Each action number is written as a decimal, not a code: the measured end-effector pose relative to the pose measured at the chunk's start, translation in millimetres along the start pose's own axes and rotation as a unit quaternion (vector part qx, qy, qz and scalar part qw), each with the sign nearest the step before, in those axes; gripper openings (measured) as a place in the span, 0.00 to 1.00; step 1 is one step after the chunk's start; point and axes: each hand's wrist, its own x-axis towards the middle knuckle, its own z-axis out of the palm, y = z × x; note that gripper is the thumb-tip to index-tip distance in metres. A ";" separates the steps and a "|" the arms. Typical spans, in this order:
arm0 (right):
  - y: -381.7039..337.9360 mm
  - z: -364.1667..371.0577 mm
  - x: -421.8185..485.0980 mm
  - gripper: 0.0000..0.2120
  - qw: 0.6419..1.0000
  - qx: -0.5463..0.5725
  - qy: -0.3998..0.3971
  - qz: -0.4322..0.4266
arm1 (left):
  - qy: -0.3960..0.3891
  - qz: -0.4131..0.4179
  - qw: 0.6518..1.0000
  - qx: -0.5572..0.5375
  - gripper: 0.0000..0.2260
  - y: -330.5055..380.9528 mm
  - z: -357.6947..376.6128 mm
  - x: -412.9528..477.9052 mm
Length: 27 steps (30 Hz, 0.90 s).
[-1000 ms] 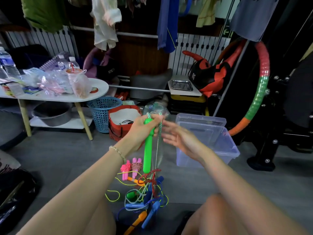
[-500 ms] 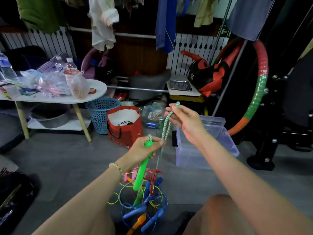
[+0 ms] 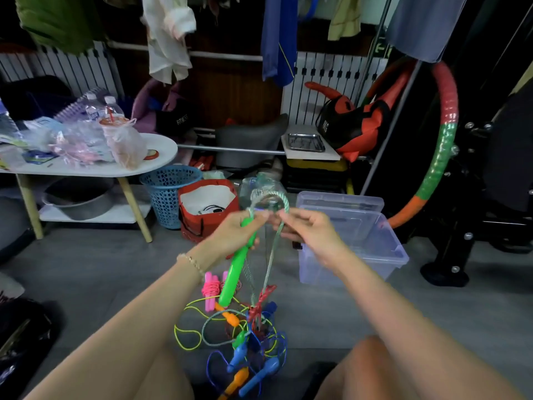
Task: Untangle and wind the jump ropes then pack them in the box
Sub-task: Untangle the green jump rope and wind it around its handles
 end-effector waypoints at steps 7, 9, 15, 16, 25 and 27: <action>-24.0 -5.2 13.3 0.09 0.996 0.084 0.022 -0.029 | 0.014 0.017 0.998 -0.065 0.02 -14.1 12.2 -15.9; -7.8 -8.7 11.5 0.12 0.998 0.063 -0.028 0.008 | 0.023 0.029 0.991 -0.132 0.02 1.2 10.3 -8.6; 38.7 3.6 -13.9 0.12 0.983 -0.073 -0.156 0.061 | 0.049 0.028 0.971 -0.233 0.03 29.1 5.8 5.0; 39.4 5.8 -15.1 0.09 0.985 -0.090 -0.142 0.046 | 0.056 0.023 0.968 -0.244 0.03 26.5 5.3 5.8; -5.7 1.5 3.3 0.08 0.998 0.038 0.040 -0.037 | -0.016 -0.016 1.000 -0.003 0.10 -48.8 24.0 -27.6; -9.4 5.5 4.6 0.06 0.997 0.050 0.033 -0.040 | 0.004 -0.005 1.000 -0.007 0.08 -53.0 30.1 -26.3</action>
